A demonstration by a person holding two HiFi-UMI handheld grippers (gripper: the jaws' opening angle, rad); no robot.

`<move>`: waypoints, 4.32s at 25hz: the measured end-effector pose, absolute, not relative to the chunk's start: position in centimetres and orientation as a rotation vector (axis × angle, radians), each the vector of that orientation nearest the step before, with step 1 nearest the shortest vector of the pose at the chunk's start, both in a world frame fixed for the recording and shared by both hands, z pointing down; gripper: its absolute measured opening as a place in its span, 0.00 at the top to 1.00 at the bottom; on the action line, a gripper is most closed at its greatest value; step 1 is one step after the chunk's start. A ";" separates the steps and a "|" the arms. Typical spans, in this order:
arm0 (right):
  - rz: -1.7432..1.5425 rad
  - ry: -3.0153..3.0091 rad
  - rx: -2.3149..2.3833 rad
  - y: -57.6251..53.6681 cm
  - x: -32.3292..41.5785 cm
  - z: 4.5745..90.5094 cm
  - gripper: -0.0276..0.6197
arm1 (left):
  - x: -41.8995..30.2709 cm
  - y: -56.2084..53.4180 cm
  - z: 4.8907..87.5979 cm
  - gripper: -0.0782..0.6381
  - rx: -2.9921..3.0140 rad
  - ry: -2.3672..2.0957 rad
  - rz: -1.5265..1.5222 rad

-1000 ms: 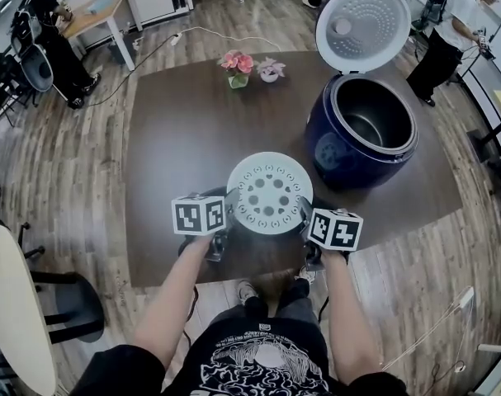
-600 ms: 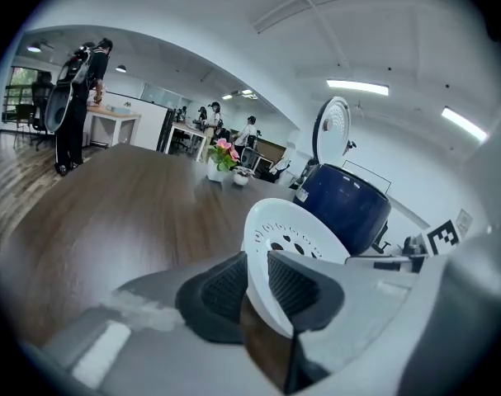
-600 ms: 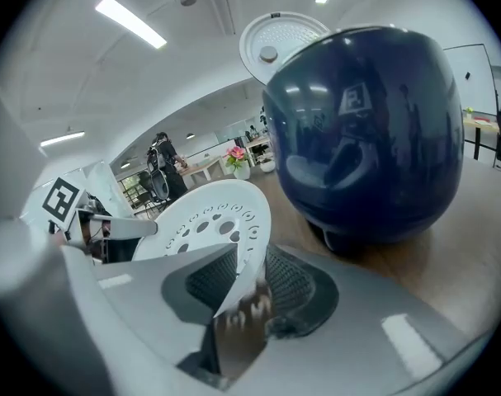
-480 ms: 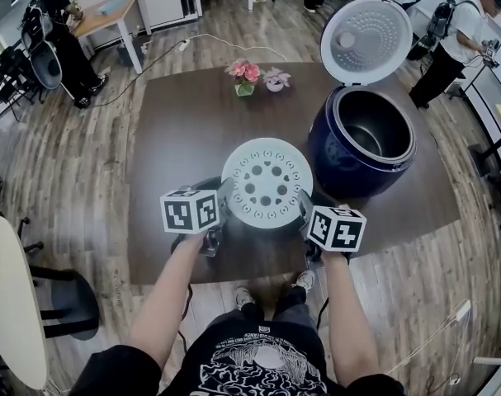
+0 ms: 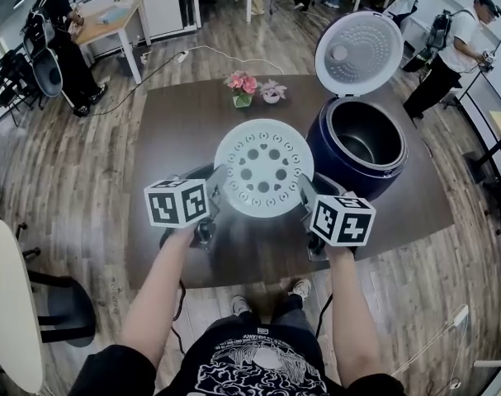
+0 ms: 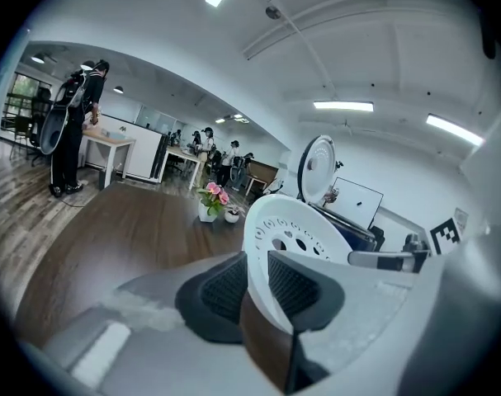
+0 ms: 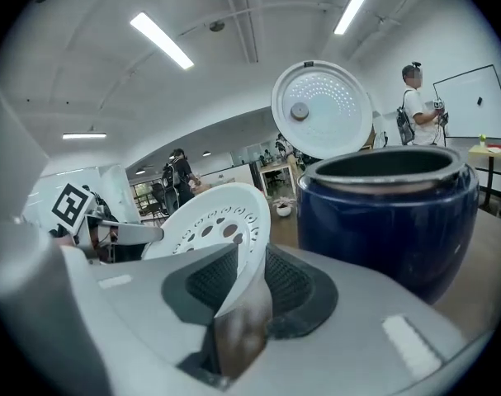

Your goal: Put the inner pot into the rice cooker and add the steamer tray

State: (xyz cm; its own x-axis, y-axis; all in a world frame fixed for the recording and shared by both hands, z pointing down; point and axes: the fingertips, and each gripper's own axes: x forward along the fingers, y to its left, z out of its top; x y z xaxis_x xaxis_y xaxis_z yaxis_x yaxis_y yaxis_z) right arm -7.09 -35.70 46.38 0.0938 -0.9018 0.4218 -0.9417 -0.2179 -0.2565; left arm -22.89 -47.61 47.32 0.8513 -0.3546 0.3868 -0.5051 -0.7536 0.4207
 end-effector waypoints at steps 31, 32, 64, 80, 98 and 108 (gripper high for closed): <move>0.624 -1.913 2.518 -29.3 8.3 31.7 0.82 | -5.2 -43.5 32.3 0.77 2.745 -0.421 0.259; 0.620 -1.905 2.524 -29.1 9.1 31.6 0.82 | -4.4 -43.4 32.3 0.77 2.744 -0.418 0.259; 0.746 -1.840 2.483 -30.7 18.6 36.8 0.82 | 4.1 -44.1 36.6 0.77 2.705 -0.456 0.386; 0.651 -1.763 2.425 -32.7 18.4 37.5 0.76 | 4.0 -45.2 38.0 0.73 2.728 -0.519 0.482; 0.543 -1.700 2.415 -32.7 17.5 37.0 0.77 | 3.3 -44.7 38.7 0.69 2.782 -0.497 0.523; 0.358 -1.831 2.352 -34.9 10.4 32.8 0.77 | -3.0 -45.8 37.4 0.69 2.808 -0.605 0.460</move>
State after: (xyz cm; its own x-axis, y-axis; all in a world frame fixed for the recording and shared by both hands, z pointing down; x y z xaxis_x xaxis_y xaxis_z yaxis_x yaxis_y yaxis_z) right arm 10.43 -34.88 32.78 0.2312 -0.9345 0.2706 -0.9677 -0.2497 -0.0355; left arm -2.98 -45.76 37.36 0.8652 -0.3599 0.3491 -0.4327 -0.8877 0.1574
